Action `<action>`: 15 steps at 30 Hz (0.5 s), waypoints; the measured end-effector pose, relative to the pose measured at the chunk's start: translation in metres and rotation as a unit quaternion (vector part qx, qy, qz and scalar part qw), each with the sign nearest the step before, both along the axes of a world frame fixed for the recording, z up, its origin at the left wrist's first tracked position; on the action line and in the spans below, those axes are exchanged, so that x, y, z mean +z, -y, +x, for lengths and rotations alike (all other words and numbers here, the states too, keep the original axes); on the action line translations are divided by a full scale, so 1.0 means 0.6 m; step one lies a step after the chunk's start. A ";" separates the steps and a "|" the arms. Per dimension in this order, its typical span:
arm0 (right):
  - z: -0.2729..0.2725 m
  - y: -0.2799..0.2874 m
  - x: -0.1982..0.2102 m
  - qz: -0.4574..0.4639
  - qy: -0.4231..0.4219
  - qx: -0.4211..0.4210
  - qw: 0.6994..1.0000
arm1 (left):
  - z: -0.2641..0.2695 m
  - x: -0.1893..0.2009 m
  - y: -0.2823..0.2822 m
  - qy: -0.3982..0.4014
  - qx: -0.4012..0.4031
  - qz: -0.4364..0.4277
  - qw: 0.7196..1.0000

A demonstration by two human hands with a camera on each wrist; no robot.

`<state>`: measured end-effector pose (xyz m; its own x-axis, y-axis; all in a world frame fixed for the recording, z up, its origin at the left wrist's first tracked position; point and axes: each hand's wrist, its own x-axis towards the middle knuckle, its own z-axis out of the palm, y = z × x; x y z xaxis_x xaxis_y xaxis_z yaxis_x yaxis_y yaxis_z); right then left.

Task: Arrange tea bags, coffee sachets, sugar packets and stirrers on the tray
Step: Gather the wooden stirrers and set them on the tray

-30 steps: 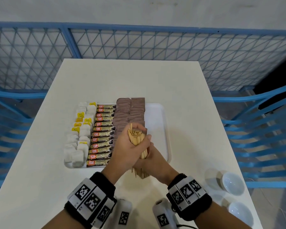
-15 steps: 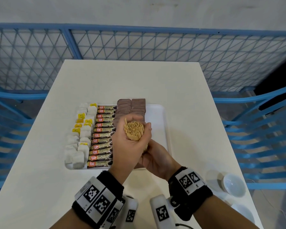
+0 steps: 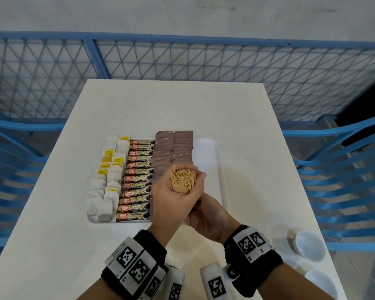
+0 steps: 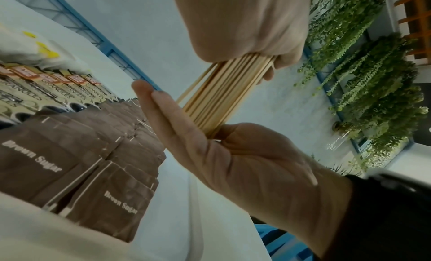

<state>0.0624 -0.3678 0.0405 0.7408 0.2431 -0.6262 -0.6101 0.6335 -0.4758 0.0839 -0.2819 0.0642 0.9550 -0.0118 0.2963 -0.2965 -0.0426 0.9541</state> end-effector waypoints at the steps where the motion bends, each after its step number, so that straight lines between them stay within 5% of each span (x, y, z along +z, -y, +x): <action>1: 0.000 -0.001 0.002 0.000 0.010 0.001 1.000 | -0.003 -0.004 0.002 -0.017 0.001 -0.003 1.000; 5: -0.002 -0.001 0.016 -0.018 0.039 0.043 0.998 | -0.015 -0.017 0.004 -0.057 0.009 -0.027 0.998; 8: -0.001 0.010 0.024 -0.159 0.086 0.114 0.977 | -0.010 -0.023 -0.001 -0.053 0.009 -0.030 0.998; 11: 0.010 0.017 0.050 -0.392 0.189 0.022 0.900 | -0.009 -0.023 -0.011 -0.042 -0.013 -0.006 0.999; 15: 0.016 0.023 0.118 -0.489 0.392 -0.056 0.777 | -0.008 -0.037 -0.036 -0.019 -0.049 0.122 0.991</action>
<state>0.0718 -0.3814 0.1114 0.9703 -0.1587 0.1827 0.1422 -0.2368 -0.9611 0.0794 -0.2601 0.0418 0.9560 -0.1729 0.2371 -0.2750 -0.2463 0.9293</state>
